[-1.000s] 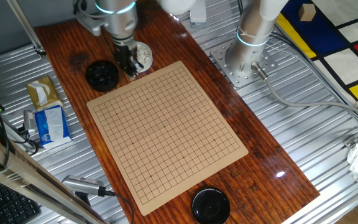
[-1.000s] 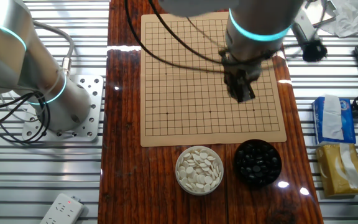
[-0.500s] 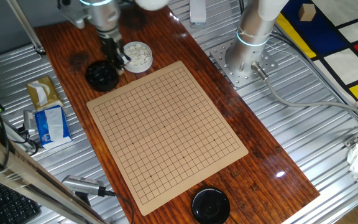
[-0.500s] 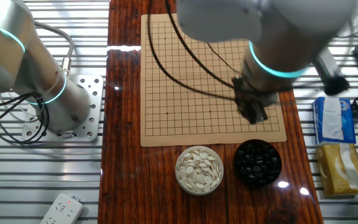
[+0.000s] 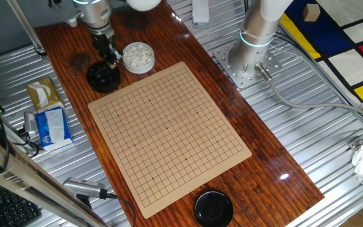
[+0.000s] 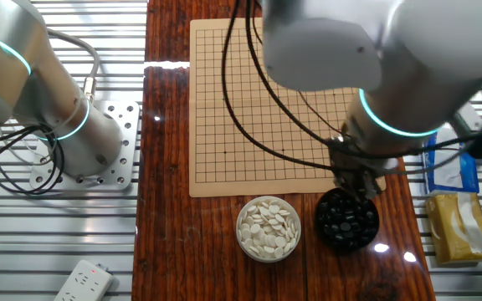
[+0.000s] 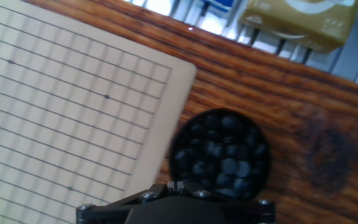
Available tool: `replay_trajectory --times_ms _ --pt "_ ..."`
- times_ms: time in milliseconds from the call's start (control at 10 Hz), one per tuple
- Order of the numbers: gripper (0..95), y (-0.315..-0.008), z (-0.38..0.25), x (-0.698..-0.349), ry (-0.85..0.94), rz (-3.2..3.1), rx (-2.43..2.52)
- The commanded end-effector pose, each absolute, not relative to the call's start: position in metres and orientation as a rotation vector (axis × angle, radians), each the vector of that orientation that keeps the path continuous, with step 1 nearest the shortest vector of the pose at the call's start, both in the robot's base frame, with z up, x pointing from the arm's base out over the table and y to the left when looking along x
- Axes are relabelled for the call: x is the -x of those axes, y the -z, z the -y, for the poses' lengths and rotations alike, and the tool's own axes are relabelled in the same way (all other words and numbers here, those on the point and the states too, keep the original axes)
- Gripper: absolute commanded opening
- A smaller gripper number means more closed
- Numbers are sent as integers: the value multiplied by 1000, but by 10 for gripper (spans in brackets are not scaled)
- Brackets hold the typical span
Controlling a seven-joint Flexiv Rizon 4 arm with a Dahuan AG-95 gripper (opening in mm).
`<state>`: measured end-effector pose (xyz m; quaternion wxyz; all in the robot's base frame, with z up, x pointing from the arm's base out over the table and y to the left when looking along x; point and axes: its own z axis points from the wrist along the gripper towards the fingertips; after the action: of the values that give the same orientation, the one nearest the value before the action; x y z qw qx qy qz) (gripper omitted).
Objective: Play the first move as black on the 3-4 point in the upper right corner of the Go board
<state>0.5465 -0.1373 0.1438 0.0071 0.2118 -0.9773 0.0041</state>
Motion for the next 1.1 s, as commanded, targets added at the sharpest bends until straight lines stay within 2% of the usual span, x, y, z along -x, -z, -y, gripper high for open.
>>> replay_trajectory --times_ms 100,1100 --pt "0 -145 139 -553 0 3047 -670" --pt "0 -145 139 -552 45 3025 -824"
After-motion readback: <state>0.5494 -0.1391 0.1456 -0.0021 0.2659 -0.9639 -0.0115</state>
